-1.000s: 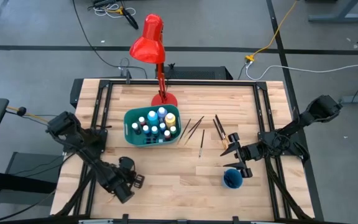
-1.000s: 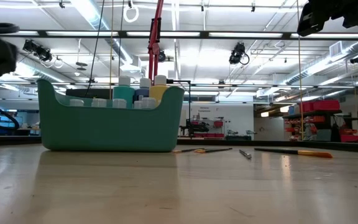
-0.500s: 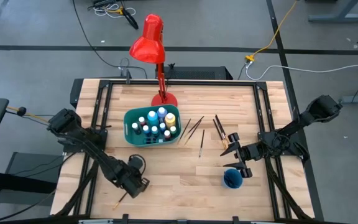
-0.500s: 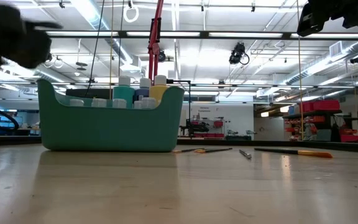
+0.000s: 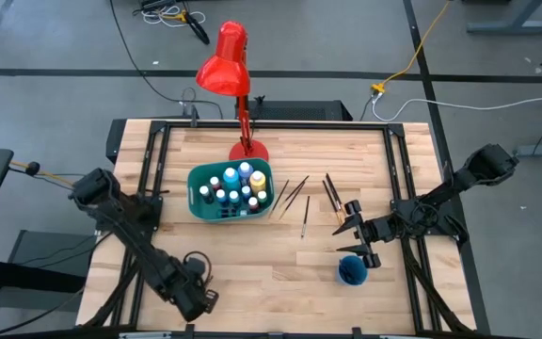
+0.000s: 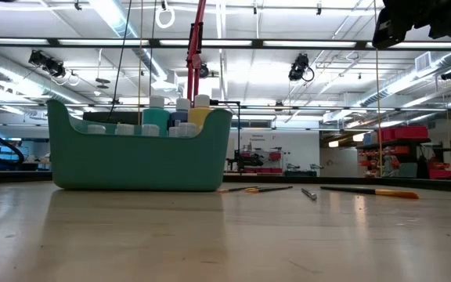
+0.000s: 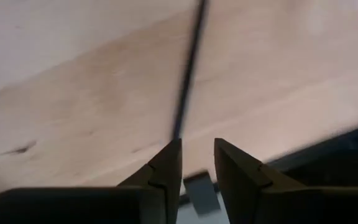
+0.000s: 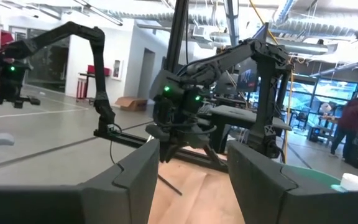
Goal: Pick & Place Paint Supplies
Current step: Put the gold paint brush into the blue cup
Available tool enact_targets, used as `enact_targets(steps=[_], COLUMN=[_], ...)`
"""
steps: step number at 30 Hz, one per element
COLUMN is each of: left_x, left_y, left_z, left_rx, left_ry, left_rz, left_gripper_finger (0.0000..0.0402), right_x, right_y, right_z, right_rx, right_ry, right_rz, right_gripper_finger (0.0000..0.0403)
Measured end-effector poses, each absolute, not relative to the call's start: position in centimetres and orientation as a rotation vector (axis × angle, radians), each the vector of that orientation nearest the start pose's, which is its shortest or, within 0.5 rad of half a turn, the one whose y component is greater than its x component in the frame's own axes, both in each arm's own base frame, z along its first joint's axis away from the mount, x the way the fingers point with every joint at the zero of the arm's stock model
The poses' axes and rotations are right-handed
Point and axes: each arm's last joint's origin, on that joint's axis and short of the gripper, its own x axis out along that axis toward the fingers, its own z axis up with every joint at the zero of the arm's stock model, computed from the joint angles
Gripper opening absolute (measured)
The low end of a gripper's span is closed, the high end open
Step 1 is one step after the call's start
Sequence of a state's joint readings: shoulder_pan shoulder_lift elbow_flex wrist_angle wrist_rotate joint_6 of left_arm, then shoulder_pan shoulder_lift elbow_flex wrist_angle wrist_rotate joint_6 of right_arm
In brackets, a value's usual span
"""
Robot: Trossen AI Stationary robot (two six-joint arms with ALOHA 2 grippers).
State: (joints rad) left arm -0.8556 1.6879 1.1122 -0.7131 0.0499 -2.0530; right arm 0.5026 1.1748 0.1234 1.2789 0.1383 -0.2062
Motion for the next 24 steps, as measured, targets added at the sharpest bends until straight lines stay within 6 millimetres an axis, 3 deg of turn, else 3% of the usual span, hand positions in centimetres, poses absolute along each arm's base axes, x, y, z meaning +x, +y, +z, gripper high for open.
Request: enact_targets(steps=[8, 12, 15, 18, 24], left_x=[21.0, 21.2, 21.3, 21.0, 21.2], left_y=[-26.5, -26.6, -26.7, -26.6, -26.5], left_z=[17.5, 16.0, 15.1, 14.6, 14.4], left_rx=[-1.248, -1.205, -1.187, -1.163, -1.144], left_ry=[1.412, 1.391, 1.468, 1.533, 1.456], left_rz=[0.569, 0.634, 0.655, 0.683, 0.691], left_gripper_finger=[0.0101, 0.0102, 0.0107, 0.0109, 0.0104], right_x=[16.5, 16.5, 16.5, 16.5, 16.5], right_y=[8.6, 8.6, 8.6, 8.6, 8.6], right_z=[18.5, 18.5, 18.5, 18.5, 18.5], right_rx=[-0.127, -0.128, -0.128, -0.127, -0.127], right_ry=[-0.245, -0.242, -0.242, -0.245, -0.247], right_rz=[0.34, 0.34, 0.339, 0.34, 0.339], right_gripper_finger=[0.0196, 0.0196, 0.0196, 0.0196, 0.0196])
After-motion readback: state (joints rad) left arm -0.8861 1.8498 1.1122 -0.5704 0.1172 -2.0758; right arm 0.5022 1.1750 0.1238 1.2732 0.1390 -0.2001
